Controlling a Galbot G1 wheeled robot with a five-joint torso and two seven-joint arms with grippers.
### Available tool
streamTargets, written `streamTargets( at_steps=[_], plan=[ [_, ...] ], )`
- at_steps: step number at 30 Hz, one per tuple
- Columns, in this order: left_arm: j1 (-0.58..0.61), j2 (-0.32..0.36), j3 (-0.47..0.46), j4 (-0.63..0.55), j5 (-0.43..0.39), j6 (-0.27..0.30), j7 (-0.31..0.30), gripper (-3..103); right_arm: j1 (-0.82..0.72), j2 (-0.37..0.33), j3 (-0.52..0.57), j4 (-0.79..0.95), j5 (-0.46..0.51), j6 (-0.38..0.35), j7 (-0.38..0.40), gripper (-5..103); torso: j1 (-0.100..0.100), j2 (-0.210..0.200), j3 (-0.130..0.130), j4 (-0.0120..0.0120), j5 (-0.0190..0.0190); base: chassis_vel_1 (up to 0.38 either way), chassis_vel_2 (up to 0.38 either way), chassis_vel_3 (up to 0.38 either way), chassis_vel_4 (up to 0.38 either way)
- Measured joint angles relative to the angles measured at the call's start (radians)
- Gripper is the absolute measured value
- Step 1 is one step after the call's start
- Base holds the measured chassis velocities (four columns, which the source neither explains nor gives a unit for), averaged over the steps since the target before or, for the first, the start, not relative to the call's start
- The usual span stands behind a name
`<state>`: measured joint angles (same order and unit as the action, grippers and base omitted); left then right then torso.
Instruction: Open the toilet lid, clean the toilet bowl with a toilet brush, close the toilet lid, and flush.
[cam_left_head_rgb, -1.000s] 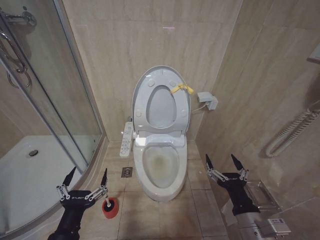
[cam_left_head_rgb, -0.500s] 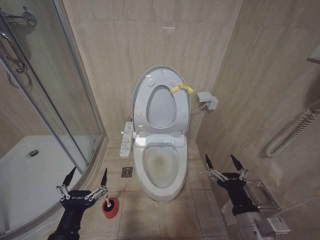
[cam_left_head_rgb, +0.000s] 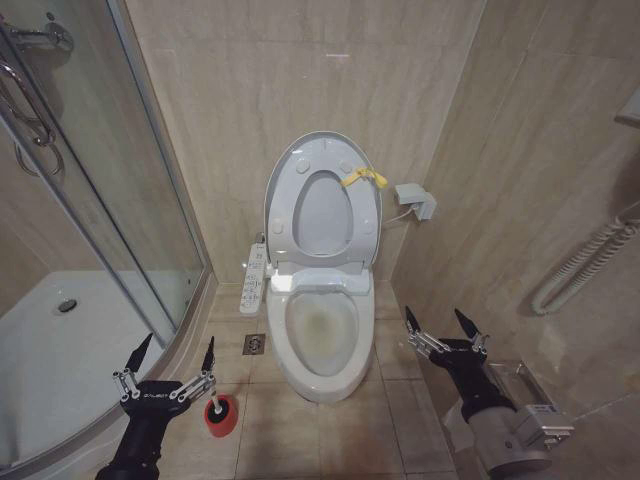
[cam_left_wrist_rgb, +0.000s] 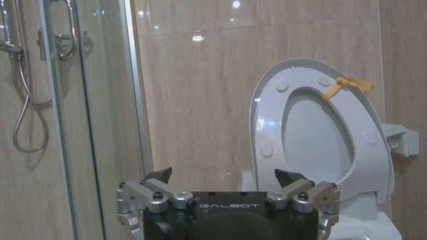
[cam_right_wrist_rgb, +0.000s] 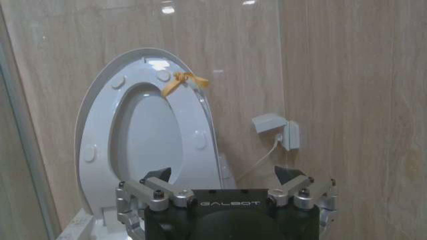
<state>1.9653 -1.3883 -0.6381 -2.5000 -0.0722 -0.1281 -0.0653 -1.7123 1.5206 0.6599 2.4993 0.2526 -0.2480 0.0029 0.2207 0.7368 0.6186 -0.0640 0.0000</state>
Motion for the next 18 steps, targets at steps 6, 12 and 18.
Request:
streamTargets(
  at_steps=[6,12,18],
  plan=[
    [0.0,0.0,0.0,0.0,0.0,0.0,0.0,100,0.036,-0.02,-0.007,-0.029,0.007,0.008,0.001,100,0.0,0.0,0.0,0.0,0.0,0.0,0.0,0.0,0.0],
    [0.0,0.0,0.0,0.0,0.0,0.0,0.0,100,0.149,-0.034,-0.016,-0.122,0.014,0.014,0.001,100,0.0,0.0,0.0,0.0002,0.0,0.0,0.0,0.0,0.0],
    [0.0,0.0,0.0,0.0,0.0,0.0,0.0,100,0.208,-0.053,-0.021,-0.19,0.019,0.017,0.001,100,0.0,0.0,0.0,0.0,0.0,0.0,0.0,0.0,0.0]
  ],
)
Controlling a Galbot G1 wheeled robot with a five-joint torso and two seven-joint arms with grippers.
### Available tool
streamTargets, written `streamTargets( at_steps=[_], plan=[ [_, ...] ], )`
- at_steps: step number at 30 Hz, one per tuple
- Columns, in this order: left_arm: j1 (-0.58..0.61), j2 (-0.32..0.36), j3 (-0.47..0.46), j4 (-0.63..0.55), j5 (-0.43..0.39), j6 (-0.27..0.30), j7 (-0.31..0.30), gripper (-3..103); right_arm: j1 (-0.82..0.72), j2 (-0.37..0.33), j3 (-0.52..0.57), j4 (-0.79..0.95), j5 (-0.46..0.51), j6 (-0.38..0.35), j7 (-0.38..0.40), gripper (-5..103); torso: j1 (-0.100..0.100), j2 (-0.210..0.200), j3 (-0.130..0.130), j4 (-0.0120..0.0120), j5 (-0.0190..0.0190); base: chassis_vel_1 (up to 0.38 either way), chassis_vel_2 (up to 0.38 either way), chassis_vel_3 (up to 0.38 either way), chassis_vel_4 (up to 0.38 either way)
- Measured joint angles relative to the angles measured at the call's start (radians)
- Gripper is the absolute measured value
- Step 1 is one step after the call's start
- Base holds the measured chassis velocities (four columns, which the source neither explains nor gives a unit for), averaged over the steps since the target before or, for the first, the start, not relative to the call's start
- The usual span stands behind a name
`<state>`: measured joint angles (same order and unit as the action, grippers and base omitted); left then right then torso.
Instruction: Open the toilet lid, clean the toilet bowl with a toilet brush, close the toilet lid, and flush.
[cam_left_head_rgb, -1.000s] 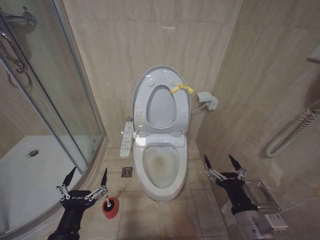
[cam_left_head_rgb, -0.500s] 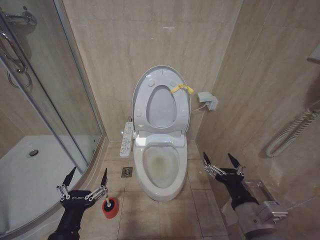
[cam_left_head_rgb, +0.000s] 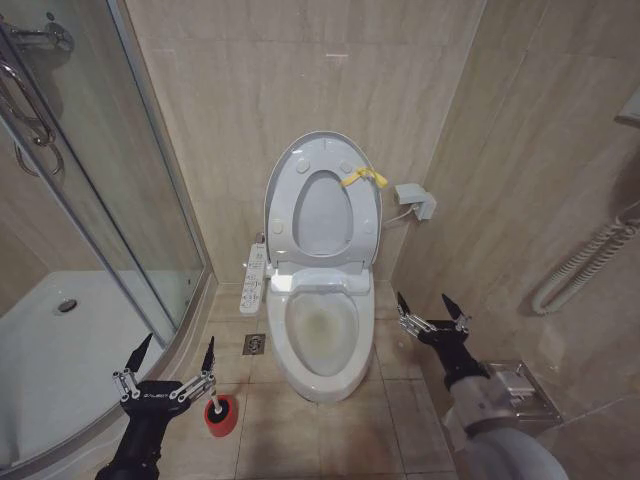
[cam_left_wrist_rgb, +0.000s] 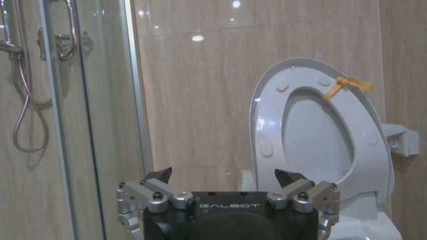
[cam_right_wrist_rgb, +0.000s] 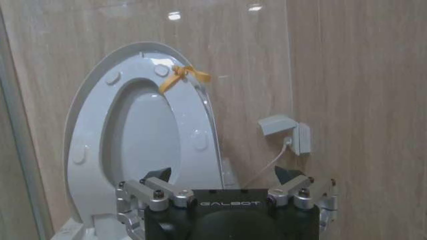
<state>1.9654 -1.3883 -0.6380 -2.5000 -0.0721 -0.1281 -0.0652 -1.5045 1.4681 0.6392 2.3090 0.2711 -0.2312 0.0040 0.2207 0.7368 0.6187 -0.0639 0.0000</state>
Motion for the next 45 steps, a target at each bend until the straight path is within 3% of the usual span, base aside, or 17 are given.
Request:
streamTargets(
  at_steps=[12,18,25,45],
  plan=[
    [0.0,0.0,0.0,0.0,0.0,0.0,0.0,100,0.238,-0.07,-0.008,-0.226,0.048,-0.012,0.033,100,0.0,0.0,0.0,0.0001,0.0001,0.0,0.0,0.0,0.0],
    [0.0,0.0,0.0,0.0,0.0,0.0,0.0,100,0.351,-0.104,-0.015,-0.318,0.048,0.043,0.049,100,0.0,0.0,0.0,0.0,0.0002,0.0,0.0,0.0,0.0],
    [0.0,0.0,0.0,0.0,0.0,0.0,0.0,100,0.447,-0.134,-0.019,-0.382,0.048,0.048,0.051,100,0.0,0.0,0.0,0.0,0.0001,0.0,0.0,0.0,0.0],
    [0.0,0.0,0.0,0.0,0.0,0.0,0.0,100,0.474,-0.125,-0.026,-0.402,0.044,0.038,0.053,100,0.0,0.0,0.0,0.0,-0.0001,0.0,0.0,0.0,0.0]
  ],
)
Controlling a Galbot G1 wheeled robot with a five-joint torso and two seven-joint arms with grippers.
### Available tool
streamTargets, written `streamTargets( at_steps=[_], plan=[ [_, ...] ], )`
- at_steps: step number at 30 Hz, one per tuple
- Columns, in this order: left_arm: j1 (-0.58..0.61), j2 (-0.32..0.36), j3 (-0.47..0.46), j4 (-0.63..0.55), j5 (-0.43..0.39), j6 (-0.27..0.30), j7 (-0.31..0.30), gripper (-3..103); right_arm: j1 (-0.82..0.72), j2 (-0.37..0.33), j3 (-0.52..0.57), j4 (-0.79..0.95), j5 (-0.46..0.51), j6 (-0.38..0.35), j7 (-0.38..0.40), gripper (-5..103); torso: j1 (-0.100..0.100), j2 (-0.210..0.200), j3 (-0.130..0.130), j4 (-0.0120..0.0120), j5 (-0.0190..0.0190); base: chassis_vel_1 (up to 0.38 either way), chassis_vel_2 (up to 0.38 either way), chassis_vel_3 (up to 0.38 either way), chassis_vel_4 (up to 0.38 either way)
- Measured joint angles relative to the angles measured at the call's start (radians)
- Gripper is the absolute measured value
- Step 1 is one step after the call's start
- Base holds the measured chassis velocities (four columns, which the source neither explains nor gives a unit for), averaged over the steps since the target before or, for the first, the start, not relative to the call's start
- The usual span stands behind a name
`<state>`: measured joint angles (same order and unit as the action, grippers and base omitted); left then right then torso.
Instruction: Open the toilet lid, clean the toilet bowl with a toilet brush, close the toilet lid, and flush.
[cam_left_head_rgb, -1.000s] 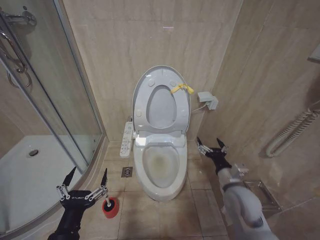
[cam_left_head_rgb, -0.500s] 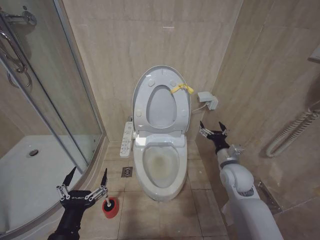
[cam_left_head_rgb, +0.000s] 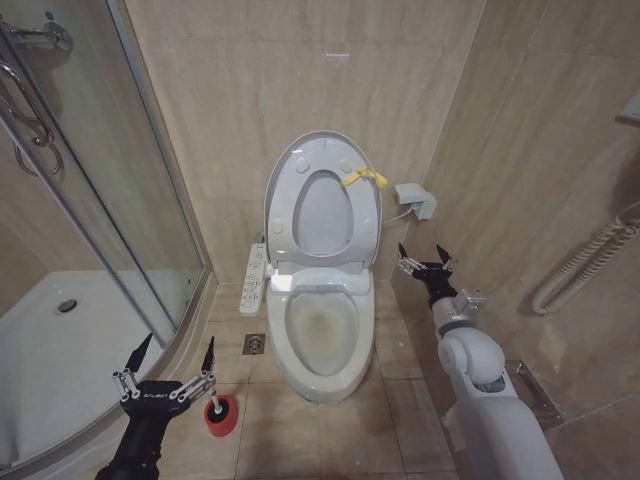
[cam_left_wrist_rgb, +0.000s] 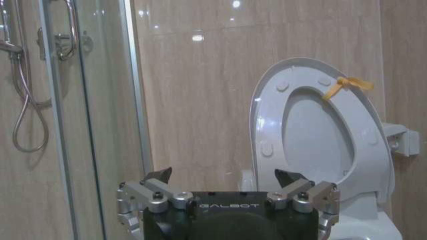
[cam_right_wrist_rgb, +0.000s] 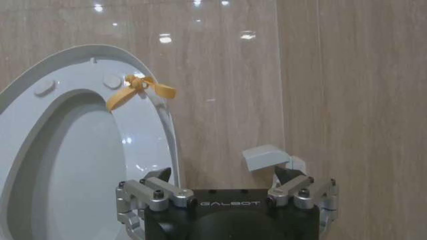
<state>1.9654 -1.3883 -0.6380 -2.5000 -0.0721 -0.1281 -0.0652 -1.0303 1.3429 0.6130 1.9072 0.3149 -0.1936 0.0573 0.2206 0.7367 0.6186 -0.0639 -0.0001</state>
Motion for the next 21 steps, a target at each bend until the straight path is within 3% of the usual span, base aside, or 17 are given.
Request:
streamTargets(
  at_steps=[21],
  plan=[
    [0.0,0.0,0.0,0.0,0.0,0.0,0.0,100,0.013,-0.012,0.007,-0.003,0.017,-0.009,0.006,100,0.0,0.0,0.0,0.0,0.0,0.0,0.0,0.0,0.0]
  ],
)
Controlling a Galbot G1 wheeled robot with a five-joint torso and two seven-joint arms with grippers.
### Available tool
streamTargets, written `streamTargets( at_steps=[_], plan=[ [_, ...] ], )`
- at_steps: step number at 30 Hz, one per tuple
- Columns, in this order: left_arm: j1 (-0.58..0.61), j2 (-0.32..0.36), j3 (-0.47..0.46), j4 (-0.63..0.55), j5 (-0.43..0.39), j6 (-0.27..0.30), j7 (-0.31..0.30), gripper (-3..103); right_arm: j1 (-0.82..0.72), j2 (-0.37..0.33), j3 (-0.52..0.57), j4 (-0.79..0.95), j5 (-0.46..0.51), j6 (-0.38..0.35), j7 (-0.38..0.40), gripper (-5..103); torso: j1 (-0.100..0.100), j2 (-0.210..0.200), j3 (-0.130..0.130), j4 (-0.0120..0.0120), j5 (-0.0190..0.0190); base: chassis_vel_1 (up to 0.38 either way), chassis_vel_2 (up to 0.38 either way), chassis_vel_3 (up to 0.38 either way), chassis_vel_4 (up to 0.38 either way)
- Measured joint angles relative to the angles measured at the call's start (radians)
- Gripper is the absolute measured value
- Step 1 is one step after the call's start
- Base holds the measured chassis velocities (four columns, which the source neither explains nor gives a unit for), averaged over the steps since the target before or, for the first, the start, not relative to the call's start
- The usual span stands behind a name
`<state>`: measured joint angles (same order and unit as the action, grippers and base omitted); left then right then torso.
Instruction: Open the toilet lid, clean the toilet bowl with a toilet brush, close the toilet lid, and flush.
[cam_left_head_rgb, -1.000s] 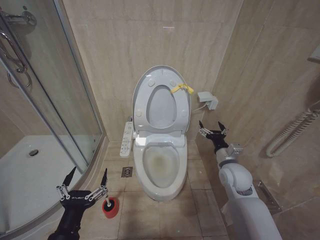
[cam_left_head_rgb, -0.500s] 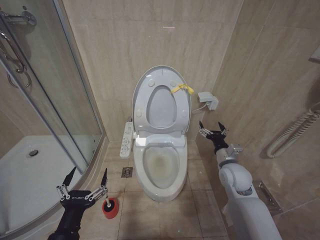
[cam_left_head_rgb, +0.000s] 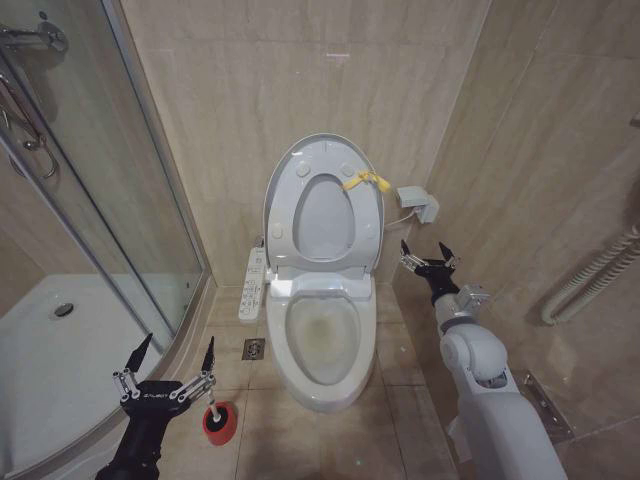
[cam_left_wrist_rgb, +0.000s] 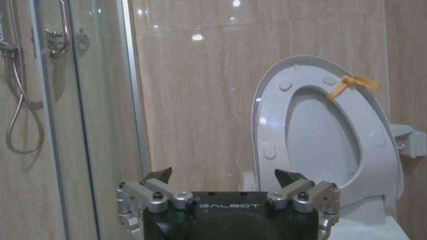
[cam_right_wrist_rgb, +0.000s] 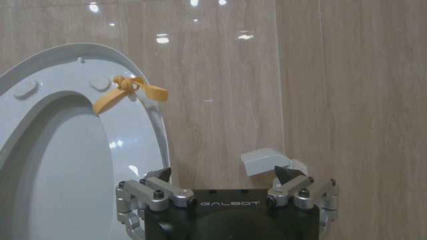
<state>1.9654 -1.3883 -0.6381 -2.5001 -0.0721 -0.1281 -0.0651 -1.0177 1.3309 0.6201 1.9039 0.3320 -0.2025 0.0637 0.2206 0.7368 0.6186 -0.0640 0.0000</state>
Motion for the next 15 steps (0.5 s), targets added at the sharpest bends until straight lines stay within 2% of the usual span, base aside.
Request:
streamTargets(
  at_steps=[15],
  plan=[
    [0.0,0.0,0.0,0.0,0.0,0.0,0.0,100,0.003,-0.02,0.003,-0.001,0.017,0.003,0.0,100,0.0,0.0,0.0,0.0001,0.0001,-0.058,0.061,0.064,-0.064]
  ],
)
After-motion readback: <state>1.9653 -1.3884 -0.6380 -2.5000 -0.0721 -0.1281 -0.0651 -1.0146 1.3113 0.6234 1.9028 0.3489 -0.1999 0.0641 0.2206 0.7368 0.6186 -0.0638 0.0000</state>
